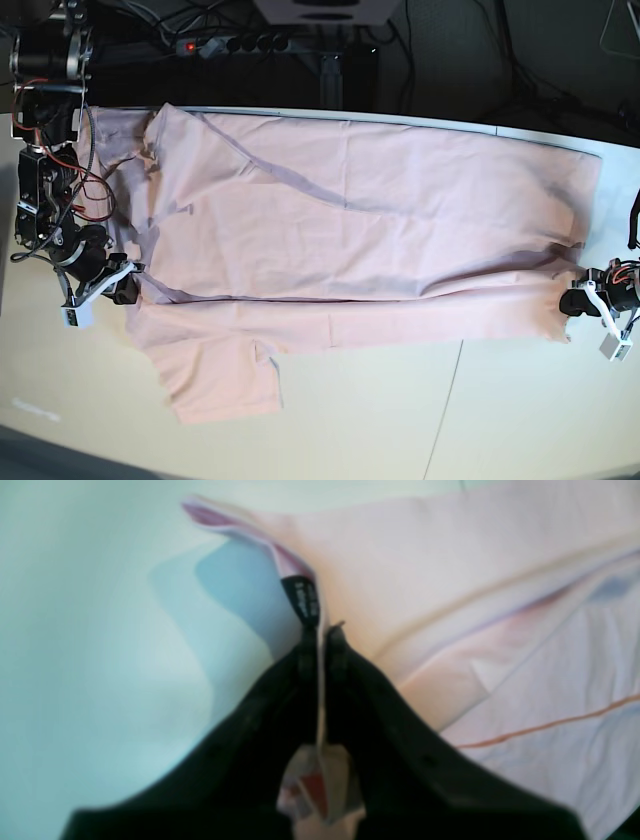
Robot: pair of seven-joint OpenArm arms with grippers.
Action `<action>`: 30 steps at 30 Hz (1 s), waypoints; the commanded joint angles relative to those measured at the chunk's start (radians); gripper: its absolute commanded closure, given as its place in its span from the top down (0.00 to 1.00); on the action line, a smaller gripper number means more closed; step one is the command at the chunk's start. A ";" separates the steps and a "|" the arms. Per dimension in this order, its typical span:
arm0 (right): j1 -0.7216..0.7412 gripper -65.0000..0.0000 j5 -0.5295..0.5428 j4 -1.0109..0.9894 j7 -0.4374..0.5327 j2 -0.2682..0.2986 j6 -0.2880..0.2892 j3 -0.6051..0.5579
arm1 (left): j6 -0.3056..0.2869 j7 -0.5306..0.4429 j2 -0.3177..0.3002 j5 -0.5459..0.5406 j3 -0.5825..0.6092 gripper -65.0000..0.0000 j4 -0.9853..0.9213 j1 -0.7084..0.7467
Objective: Fold the T-shirt properly
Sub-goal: 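Fold the grasped shirt edge over the body with both grippers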
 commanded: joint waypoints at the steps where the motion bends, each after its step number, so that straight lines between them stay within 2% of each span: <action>1: 0.003 0.00 0.013 0.044 0.022 0.023 0.090 0.019 | -0.023 -0.004 -0.027 -0.018 -0.007 0.00 0.037 -0.012; 6: -0.089 0.00 0.013 0.131 0.022 0.023 0.090 0.067 | -0.023 0.016 -0.039 -0.018 -0.009 0.00 0.120 0.041; 15: -0.237 0.00 0.021 0.262 0.023 0.029 0.090 0.135 | -0.023 0.050 -0.053 -0.007 -0.014 0.00 0.134 0.053; 26: -0.280 0.00 0.053 0.303 0.018 0.129 0.090 0.135 | -0.023 0.057 -0.132 -0.024 -0.014 0.00 0.134 0.053; 30: -0.280 0.00 0.058 0.303 0.000 0.139 0.090 0.135 | -0.023 0.057 -0.135 -0.027 -0.014 0.00 0.134 0.053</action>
